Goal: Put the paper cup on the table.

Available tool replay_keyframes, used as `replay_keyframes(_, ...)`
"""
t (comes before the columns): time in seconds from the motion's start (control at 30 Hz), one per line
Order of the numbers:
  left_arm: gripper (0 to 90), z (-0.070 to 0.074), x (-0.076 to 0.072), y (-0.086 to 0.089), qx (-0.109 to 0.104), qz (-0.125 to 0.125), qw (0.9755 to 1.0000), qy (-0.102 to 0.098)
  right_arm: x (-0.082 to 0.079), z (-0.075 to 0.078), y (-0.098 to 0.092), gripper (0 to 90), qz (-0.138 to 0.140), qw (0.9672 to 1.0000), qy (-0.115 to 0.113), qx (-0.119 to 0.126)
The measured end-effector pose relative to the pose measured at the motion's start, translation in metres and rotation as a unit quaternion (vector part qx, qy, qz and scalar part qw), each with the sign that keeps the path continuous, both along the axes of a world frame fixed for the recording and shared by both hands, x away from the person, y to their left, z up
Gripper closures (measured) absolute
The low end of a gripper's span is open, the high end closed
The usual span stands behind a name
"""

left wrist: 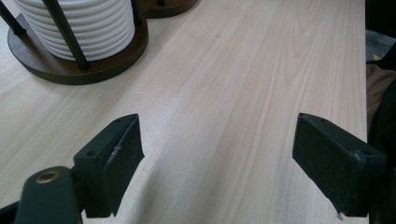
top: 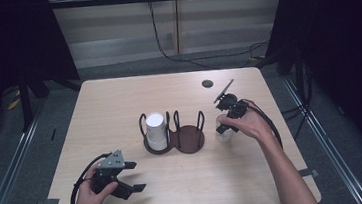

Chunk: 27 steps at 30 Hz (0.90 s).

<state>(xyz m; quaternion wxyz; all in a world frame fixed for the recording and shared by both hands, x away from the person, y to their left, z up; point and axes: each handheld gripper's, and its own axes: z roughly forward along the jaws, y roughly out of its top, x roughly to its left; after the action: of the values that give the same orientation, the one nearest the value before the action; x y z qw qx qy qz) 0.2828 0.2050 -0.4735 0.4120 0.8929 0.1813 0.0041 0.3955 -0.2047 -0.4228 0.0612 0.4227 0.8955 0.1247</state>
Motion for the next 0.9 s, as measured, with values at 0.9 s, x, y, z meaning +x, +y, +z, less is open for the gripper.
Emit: replay_keyframes(0.9, 16.1, 0.001, -0.002, -0.002, -0.002, -0.003, 1.0000, -0.003, -0.009, 0.013, -0.005, 14.0, -0.028, 0.9966, -0.049, 0.060)
